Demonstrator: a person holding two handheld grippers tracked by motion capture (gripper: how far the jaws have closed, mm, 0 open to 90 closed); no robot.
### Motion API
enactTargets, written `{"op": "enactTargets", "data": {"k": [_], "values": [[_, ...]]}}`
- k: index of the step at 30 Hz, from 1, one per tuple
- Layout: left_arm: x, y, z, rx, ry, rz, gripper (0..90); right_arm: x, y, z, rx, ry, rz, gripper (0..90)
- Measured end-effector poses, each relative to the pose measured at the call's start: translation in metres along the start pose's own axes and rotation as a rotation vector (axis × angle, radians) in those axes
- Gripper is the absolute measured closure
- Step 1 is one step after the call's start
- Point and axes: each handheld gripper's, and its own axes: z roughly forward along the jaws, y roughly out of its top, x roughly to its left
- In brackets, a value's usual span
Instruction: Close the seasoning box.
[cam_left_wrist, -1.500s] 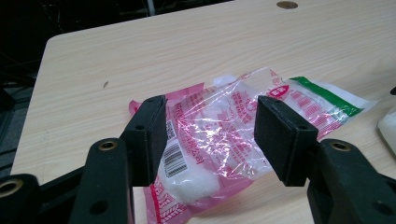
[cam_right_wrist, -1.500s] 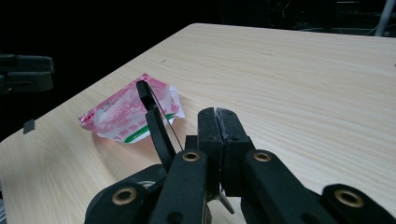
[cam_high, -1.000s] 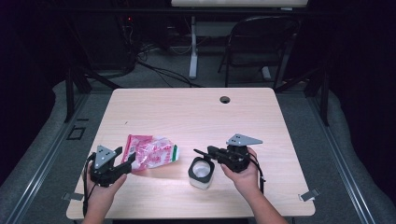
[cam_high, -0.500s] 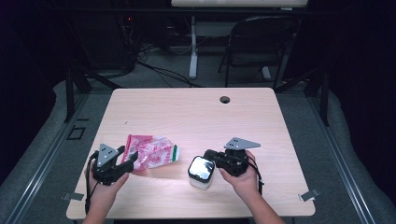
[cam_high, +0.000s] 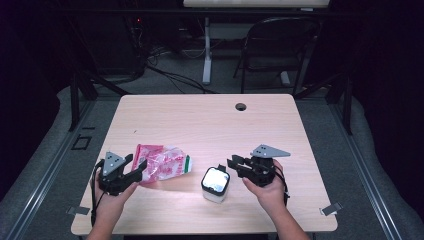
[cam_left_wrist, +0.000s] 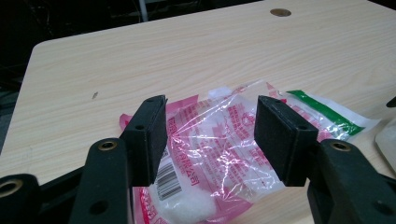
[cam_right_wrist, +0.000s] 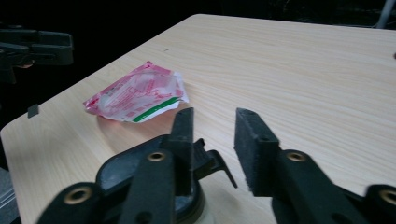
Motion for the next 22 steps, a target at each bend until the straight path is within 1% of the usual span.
{"op": "enactTargets", "data": {"k": [1, 5, 6, 9, 12, 13, 15, 16, 19, 22], "values": [[0.001, 0.001, 0.001, 0.002, -0.001, 0.000, 43.8, -0.002, 0.000, -0.001, -0.003, -0.008, 0.008, 61.8], [0.005, 0.002, 0.005, -0.002, 0.002, -0.007, 43.7, -0.011, -0.004, -0.006, -0.006, -0.076, 0.009, 53.1], [0.006, 0.002, 0.006, 0.001, 0.001, -0.008, 43.6, -0.014, -0.005, -0.007, -0.010, -0.086, 0.020, 51.2], [0.009, 0.002, 0.011, 0.004, 0.000, -0.018, 43.7, -0.023, -0.011, -0.009, -0.003, -0.148, 0.034, 48.7], [0.011, 0.002, 0.017, 0.010, -0.001, -0.024, 43.6, -0.032, -0.017, -0.012, 0.011, -0.199, 0.047, 45.3], [0.012, 0.002, 0.020, 0.012, 0.000, -0.024, 43.5, -0.035, -0.020, -0.013, 0.023, -0.218, 0.046, 44.7], [0.013, 0.002, 0.025, 0.020, -0.004, -0.026, 43.3, -0.040, -0.025, -0.014, 0.039, -0.255, 0.061, 44.3], [0.014, 0.002, 0.027, 0.031, -0.005, -0.022, 43.0, -0.043, -0.028, -0.015, 0.051, -0.263, 0.071, 43.9], [0.014, 0.002, 0.034, 0.041, -0.013, -0.019, 42.6, -0.049, -0.034, -0.019, 0.073, -0.286, 0.096, 43.5], [0.014, 0.003, 0.040, 0.047, -0.018, -0.016, 42.0, -0.051, -0.038, -0.023, 0.076, -0.295, 0.110, 43.4]]}}
